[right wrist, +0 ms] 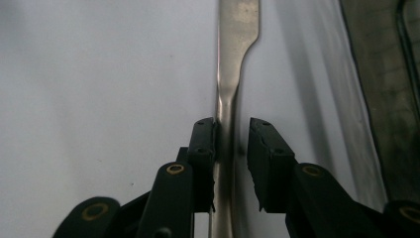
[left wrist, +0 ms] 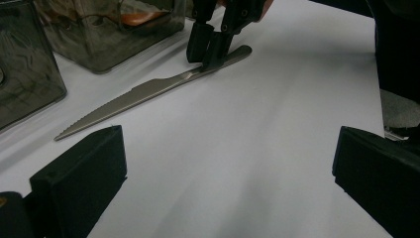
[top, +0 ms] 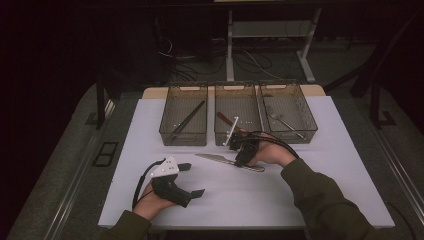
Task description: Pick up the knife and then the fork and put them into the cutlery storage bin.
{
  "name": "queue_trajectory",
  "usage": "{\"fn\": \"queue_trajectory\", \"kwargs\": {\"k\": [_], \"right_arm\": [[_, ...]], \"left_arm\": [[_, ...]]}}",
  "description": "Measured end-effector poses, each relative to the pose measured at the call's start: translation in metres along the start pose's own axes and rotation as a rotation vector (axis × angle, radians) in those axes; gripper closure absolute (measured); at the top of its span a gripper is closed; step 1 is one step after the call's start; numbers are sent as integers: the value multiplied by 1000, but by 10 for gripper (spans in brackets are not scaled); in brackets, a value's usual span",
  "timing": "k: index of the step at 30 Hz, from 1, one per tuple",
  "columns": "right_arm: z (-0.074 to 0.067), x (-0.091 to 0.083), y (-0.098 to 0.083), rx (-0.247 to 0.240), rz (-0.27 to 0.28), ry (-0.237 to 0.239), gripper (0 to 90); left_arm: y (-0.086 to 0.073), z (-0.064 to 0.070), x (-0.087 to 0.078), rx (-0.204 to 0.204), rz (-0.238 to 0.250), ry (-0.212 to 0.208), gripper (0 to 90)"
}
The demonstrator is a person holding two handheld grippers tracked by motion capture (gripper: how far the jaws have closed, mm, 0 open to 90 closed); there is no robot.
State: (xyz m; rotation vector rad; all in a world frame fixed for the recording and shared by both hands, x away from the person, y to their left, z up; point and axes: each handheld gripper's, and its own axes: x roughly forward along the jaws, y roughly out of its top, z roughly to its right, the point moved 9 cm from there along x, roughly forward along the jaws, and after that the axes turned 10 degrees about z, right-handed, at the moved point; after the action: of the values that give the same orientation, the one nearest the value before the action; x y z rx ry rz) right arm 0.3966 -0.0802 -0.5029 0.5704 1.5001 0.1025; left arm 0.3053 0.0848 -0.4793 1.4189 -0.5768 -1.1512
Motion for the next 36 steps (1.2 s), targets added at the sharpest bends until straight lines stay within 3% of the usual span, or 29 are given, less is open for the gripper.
{"fn": "queue_trajectory", "kwargs": {"k": [16, 25, 36], "right_arm": [[1, 9, 9, -19, -137, -3, 788], [1, 7, 8, -1, -111, 6, 790], [0, -7, 7, 57, 10, 33, 790]], "left_arm": [[0, 0, 0, 5, -2, -4, 0], [0, 0, 0, 2, -1, -3, 0], [0, 1, 0, 1, -2, -3, 0]]}}
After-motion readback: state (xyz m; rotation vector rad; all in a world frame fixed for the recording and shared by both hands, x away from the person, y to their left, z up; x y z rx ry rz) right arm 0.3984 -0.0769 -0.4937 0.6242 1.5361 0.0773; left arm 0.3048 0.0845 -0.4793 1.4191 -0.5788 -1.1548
